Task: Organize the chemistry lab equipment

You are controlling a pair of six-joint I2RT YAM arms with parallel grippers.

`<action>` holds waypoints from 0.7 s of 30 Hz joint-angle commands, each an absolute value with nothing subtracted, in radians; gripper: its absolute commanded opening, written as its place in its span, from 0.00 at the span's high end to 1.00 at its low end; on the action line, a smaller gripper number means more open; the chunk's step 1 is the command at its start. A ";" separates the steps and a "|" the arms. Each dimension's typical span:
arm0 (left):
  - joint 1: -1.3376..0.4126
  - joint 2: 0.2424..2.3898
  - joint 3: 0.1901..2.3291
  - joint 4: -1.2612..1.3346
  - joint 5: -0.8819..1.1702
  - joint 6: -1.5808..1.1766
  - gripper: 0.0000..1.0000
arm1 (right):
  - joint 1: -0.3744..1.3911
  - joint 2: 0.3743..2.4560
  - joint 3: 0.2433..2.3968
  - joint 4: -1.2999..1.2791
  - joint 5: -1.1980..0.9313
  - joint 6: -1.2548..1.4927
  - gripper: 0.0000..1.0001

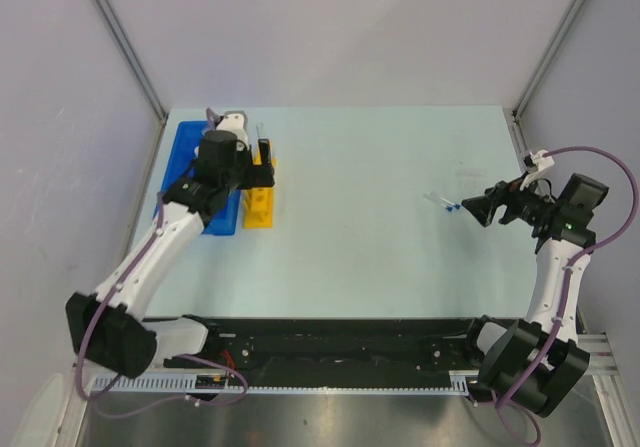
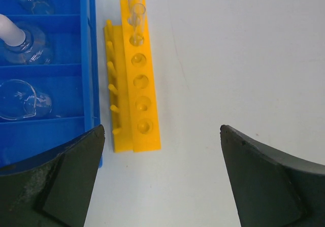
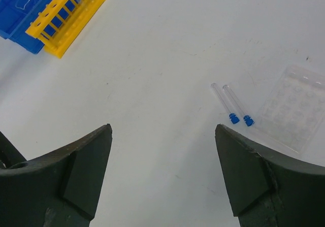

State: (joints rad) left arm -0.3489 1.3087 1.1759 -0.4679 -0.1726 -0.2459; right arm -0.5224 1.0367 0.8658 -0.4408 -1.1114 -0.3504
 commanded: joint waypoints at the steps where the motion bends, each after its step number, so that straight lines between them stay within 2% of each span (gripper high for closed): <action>1: -0.330 1.119 1.063 -0.428 -0.071 -0.202 0.00 | -0.535 1.035 0.871 -0.468 -1.129 -0.422 0.06; 2: -0.328 1.036 1.008 -0.398 -0.036 -0.204 0.00 | -0.543 1.040 0.870 -0.472 -1.132 -0.428 0.01; 9: -0.305 0.737 0.799 -0.298 0.096 -0.224 0.00 | -0.560 1.011 0.870 -0.426 -1.092 -0.399 0.00; 14: -0.305 0.667 0.707 -0.264 0.182 -0.218 0.00 | -0.560 0.950 0.870 -0.427 -1.058 -0.428 0.00; 21: -0.305 0.673 0.696 -0.294 0.216 -0.224 0.00 | -0.500 0.956 0.880 -0.446 -1.056 -0.462 0.00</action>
State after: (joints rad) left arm -0.3134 0.6773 0.6941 -0.3161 0.1570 -0.2367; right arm -0.5503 0.9524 0.8650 -0.4435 -1.0794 -0.4225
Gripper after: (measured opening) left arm 0.996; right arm 0.993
